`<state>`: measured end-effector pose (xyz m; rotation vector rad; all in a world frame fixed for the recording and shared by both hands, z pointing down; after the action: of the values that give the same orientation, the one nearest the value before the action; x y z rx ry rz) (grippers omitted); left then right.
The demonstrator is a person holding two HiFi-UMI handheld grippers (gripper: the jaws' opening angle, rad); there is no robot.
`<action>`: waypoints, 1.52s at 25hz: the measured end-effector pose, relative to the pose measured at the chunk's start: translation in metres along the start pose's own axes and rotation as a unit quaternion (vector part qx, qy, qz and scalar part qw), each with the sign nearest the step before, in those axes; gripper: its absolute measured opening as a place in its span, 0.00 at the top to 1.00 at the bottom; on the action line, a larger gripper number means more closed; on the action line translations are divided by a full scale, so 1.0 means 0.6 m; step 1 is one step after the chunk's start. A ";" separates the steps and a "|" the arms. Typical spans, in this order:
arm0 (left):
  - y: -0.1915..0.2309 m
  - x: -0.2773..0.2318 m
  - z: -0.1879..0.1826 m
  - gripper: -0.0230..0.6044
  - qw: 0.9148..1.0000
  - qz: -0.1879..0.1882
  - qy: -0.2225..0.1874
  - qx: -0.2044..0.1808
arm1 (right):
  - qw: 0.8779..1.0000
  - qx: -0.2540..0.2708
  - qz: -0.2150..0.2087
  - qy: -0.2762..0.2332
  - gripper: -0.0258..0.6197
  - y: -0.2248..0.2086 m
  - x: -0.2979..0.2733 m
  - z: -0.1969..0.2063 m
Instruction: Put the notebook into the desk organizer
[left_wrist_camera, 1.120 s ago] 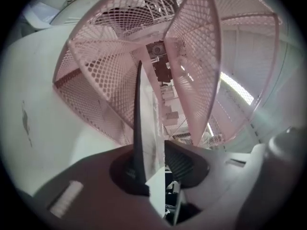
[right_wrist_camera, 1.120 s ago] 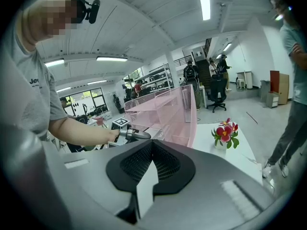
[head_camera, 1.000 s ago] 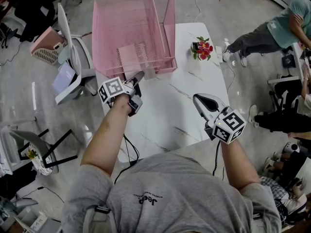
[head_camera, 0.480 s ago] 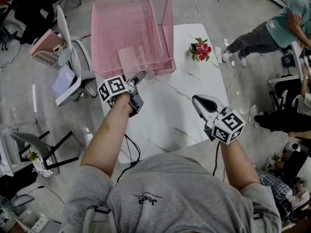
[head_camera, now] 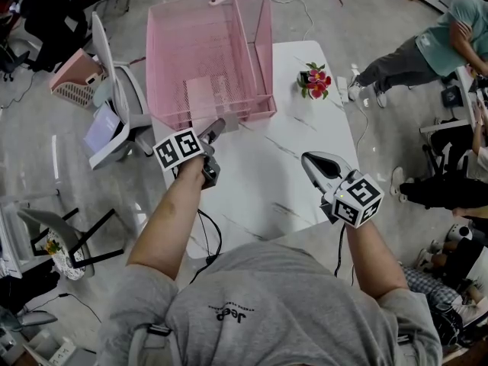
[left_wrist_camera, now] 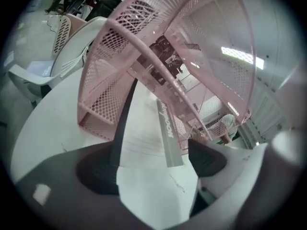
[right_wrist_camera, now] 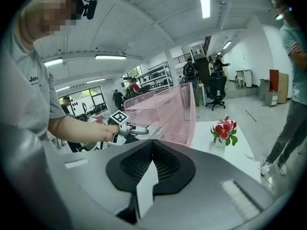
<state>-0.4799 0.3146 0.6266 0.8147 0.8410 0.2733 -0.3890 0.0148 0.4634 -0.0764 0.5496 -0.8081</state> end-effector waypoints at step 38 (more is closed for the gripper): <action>-0.702 0.100 0.541 0.81 0.696 0.542 0.140 -0.450 | 0.901 -0.075 0.385 -0.185 0.96 0.060 0.693 0.196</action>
<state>-0.2353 -0.1103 0.4124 0.2115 0.2883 1.7662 -0.0742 -0.2695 0.3727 -0.1392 0.2362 0.0325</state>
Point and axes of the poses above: the fingertips, and each gripper's own axes: x backward along the fingers, y to its left, z out of its underside, the point moved 6 cm from there along x, backward along the fingers, and after that the axes turned 1 degree about -x, right-handed, at the moved point
